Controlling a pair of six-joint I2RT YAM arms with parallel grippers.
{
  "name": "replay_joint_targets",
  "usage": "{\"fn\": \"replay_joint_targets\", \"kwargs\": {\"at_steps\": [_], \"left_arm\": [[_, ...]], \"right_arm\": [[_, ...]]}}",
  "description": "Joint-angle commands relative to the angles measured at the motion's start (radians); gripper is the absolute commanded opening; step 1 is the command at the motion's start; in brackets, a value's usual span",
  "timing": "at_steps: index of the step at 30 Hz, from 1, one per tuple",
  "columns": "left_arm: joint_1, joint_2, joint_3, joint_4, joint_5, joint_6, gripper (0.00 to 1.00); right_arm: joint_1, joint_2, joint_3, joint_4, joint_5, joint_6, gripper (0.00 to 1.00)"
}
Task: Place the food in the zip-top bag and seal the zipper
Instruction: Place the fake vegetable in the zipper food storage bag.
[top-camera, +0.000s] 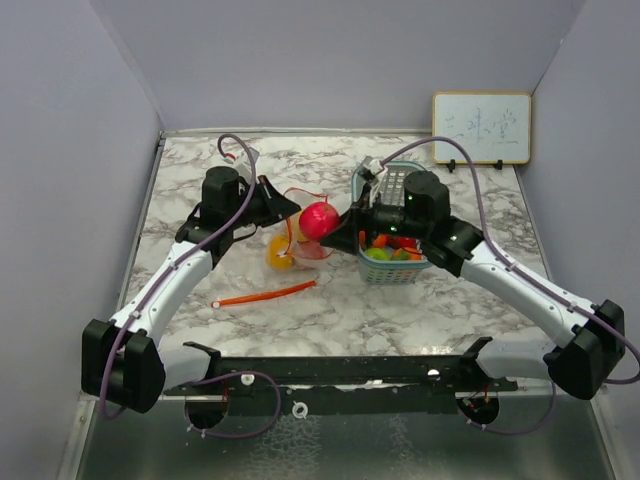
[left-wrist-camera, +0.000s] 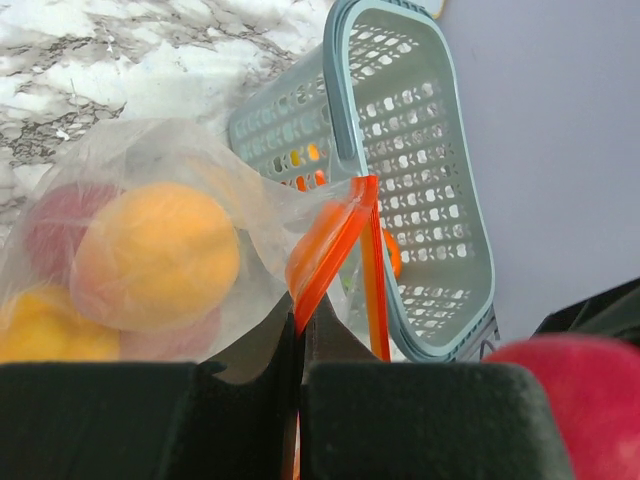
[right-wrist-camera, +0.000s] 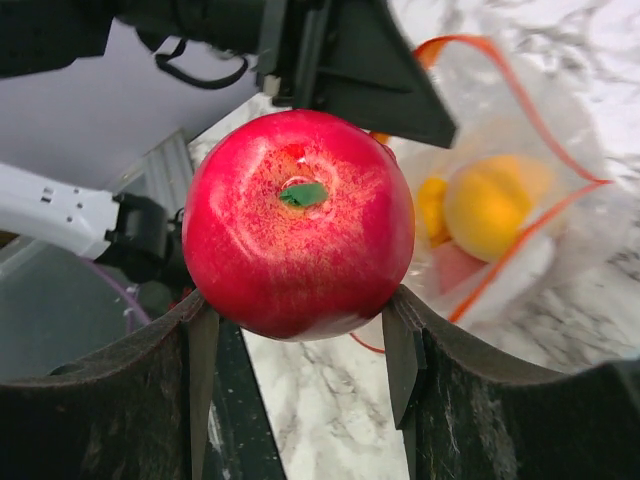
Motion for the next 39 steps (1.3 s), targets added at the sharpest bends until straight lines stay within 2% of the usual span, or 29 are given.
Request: {"fn": "replay_joint_targets", "kwargs": {"at_steps": [1,4,12,16,21,27,34,39], "left_arm": [[0.001,-0.040,0.028,-0.024,-0.028,0.017,0.00],[0.001,-0.055,0.019,-0.028,-0.025,0.013,0.00],[0.001,-0.103,0.024,-0.062,-0.030,0.023,0.00],[0.001,-0.105,0.025,-0.054,-0.031,0.021,0.00],[0.001,-0.092,0.005,-0.028,-0.035,0.016,0.00],[0.001,-0.093,-0.017,-0.016,-0.033,0.013,0.00],[0.000,-0.118,-0.039,-0.016,-0.040,0.012,0.00],[0.000,-0.134,-0.047,-0.020,-0.043,0.015,0.00]], "right_arm": [[0.068,0.070,-0.039,0.150,0.017,0.085,0.36],[0.068,0.109,-0.054,0.167,0.080,0.109,0.36],[0.073,0.228,0.007,0.001,0.301,0.055,0.36],[0.126,0.282,0.090,-0.097,0.388,-0.013,0.37],[0.226,0.310,0.173,-0.169,0.436,-0.077,0.53],[0.234,0.248,0.189,-0.238,0.525,-0.088,0.99],[0.234,0.167,0.259,-0.270,0.627,-0.010,1.00],[0.234,0.231,0.334,-0.314,0.672,0.001,0.99]]}}
